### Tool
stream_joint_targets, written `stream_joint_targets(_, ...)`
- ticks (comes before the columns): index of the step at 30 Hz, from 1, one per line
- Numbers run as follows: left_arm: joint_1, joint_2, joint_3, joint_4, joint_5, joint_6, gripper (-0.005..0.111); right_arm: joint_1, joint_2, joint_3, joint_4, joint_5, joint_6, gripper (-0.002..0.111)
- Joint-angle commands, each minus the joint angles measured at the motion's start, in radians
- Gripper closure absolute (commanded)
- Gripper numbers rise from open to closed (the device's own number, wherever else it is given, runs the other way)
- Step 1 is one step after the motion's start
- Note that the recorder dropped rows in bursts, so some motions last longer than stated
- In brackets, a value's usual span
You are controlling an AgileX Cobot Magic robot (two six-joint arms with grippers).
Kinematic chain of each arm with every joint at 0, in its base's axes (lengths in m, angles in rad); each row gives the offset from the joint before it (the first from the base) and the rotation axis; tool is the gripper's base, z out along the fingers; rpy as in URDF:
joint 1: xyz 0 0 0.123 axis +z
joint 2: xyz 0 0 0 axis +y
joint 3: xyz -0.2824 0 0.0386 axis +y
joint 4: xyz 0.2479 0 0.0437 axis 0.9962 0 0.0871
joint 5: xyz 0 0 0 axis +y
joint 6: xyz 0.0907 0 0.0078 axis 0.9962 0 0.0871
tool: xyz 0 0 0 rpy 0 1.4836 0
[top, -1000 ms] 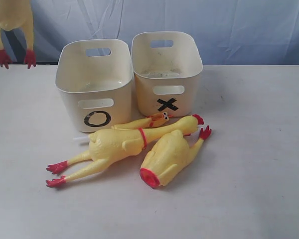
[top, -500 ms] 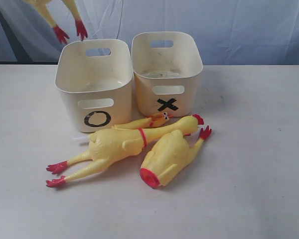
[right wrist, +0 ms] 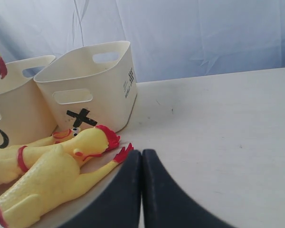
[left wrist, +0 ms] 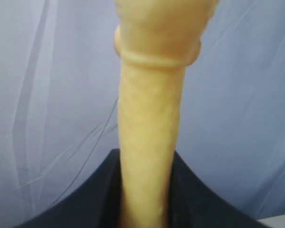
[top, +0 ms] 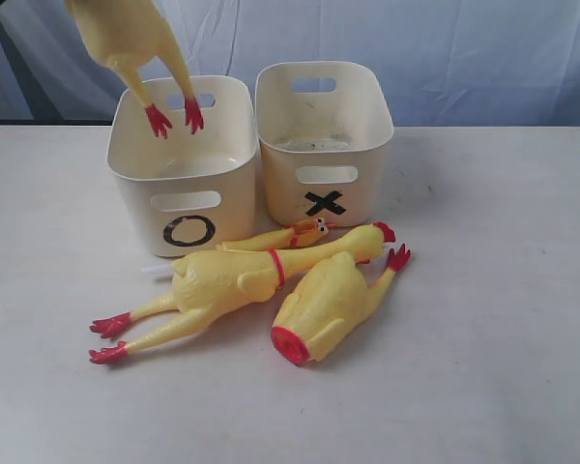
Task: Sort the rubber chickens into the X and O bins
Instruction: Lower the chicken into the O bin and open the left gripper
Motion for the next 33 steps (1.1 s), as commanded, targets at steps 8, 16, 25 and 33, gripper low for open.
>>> stream_joint_targets(8,-0.078,0.096,-0.002,0.036,0.042,-0.035,0.107,0.002,-0.005,0.002,0.011,-0.007,-0.002,0.109)
stream_joint_targets(16,-0.096,0.152,-0.002,0.038,0.069,-0.061,0.107,0.002,-0.005,0.002,0.011,-0.007,-0.002,0.109)
stream_joint_targets(25,-0.096,0.209,-0.002,0.032,0.058,-0.061,0.107,0.002,-0.005,0.002,0.011,-0.008,-0.002,0.109)
stream_joint_targets(33,-0.111,0.279,-0.002,-0.050,0.014,-0.057,0.107,0.002,-0.005,0.002,0.011,-0.008,-0.002,0.109)
